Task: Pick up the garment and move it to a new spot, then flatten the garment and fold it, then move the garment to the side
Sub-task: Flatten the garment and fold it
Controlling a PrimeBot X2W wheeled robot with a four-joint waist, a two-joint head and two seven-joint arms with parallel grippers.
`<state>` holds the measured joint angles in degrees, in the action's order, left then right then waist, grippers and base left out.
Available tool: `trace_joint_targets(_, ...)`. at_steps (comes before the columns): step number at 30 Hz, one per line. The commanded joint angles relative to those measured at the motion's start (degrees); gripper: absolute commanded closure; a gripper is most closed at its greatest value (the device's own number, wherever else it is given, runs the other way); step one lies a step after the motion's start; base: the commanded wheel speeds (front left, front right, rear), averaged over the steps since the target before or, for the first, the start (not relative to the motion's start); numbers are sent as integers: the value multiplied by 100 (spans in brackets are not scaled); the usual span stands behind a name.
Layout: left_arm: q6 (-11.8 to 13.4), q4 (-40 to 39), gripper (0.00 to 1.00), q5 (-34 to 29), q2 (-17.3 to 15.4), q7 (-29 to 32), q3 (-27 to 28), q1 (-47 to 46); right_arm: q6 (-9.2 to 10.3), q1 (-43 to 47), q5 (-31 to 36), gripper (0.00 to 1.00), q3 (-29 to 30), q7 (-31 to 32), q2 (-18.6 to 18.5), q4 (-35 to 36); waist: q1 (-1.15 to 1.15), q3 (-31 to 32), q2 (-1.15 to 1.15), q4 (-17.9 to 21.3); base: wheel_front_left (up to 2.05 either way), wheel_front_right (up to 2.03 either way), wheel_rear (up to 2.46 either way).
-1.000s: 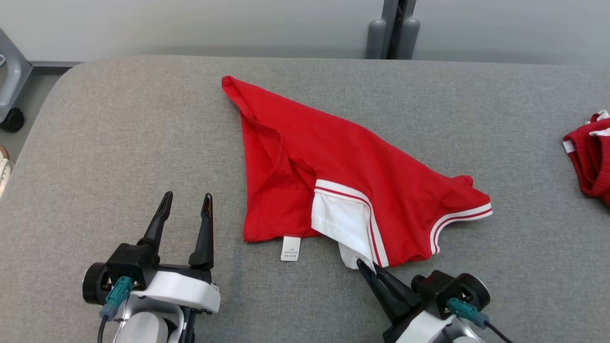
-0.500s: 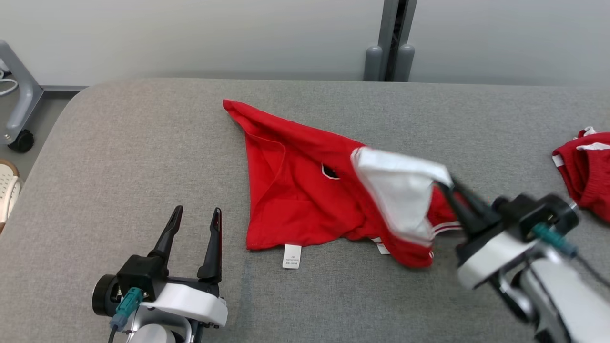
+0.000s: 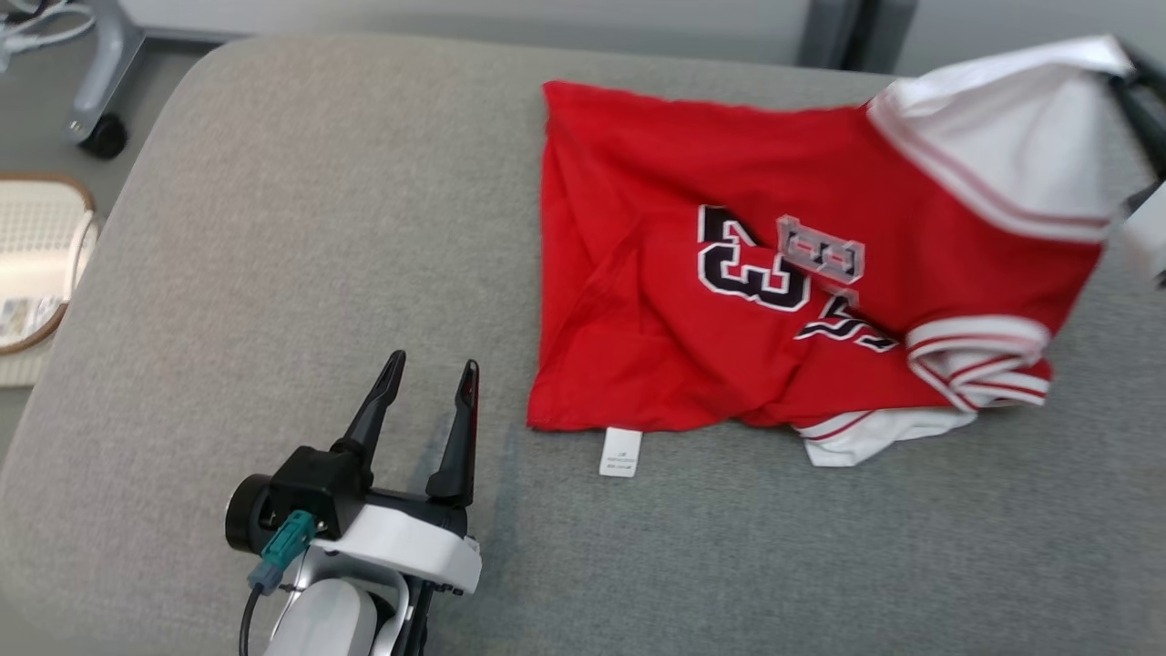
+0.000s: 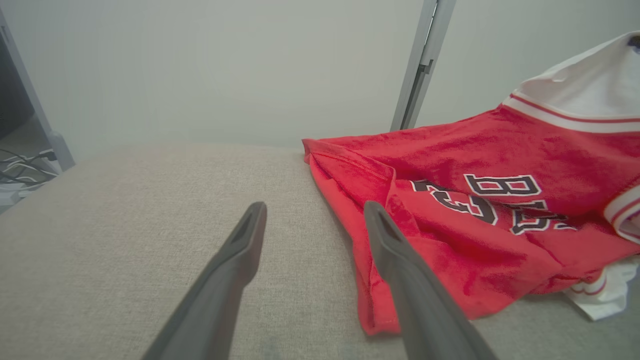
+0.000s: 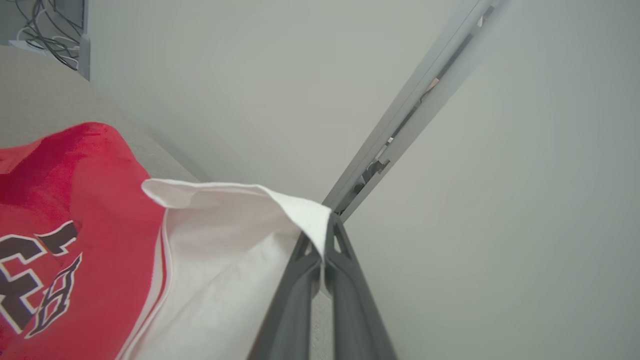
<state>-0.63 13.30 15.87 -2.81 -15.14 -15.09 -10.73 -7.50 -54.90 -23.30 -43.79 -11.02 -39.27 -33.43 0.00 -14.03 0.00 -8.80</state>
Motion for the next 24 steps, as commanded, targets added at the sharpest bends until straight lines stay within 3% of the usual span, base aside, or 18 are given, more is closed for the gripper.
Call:
trace_joint_targets(1, 34, -38, 0, 58, -19, -8, -47, -117, 0, -272, -85, 100, -79, 42, -127, -132, 0, -347, 0, -332, 0, 0, 0)
trace_joint_targets(4, 78, -69, 0, 154, -19, -8, -180, -228, 0, -938, -198, 100, -286, 73, -346, -483, 0, -581, 0, -544, 0, 0, 0)
trace_joint_targets(15, 205, -201, 0, 507, -18, -8, -621, -462, 1, -2788, -213, 100, -872, 123, -522, -1851, 0, -1236, 0, -1271, 0, 0, 0)
trace_joint_targets(24, 275, -298, 0, 706, -17, -8, -834, -470, 0, -3642, 122, 100, -1106, -77, -264, -2713, 0, -1543, 0, -1663, 0, 0, 0)
